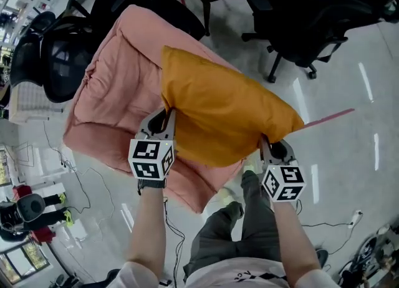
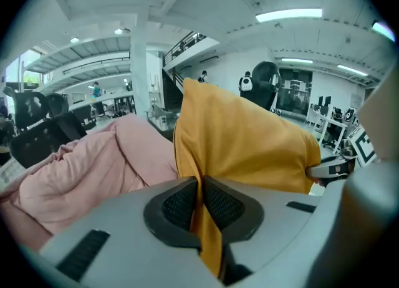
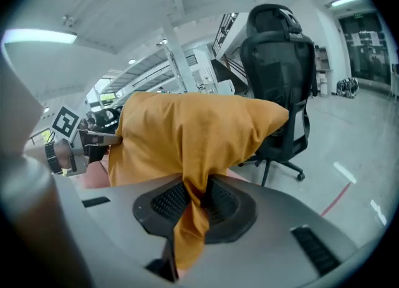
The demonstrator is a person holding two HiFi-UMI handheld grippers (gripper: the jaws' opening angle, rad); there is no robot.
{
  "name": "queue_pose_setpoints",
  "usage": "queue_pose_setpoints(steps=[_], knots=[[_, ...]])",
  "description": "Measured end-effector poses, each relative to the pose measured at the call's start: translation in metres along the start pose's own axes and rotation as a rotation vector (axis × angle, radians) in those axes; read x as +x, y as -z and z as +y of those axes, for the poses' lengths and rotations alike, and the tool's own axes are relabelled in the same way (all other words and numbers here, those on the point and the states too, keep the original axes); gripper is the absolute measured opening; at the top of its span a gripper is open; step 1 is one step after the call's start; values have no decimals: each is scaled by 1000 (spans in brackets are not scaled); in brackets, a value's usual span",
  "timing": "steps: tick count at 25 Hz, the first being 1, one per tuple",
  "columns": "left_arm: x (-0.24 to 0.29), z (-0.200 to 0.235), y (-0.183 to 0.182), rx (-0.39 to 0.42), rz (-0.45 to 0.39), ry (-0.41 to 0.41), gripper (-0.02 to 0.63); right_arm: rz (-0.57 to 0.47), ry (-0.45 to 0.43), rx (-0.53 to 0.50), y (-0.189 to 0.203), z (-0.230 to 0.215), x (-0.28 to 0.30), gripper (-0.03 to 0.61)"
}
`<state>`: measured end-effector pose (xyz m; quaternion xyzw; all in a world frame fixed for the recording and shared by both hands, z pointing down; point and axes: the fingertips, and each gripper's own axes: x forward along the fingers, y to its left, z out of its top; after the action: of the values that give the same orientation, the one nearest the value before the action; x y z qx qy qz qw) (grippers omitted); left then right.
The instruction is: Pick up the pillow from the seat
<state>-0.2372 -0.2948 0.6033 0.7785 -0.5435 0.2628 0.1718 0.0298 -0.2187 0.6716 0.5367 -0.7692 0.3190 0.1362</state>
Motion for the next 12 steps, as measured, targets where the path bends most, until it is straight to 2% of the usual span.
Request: queue_pose_setpoints(steps=[4, 12], knots=[[-47, -1, -33, -9, -101, -33, 34, -61, 1, -93, -41, 20, -33, 67], [-148, -2, -117, -32, -237, -66, 31, -184, -52, -197, -147, 68, -104, 67]])
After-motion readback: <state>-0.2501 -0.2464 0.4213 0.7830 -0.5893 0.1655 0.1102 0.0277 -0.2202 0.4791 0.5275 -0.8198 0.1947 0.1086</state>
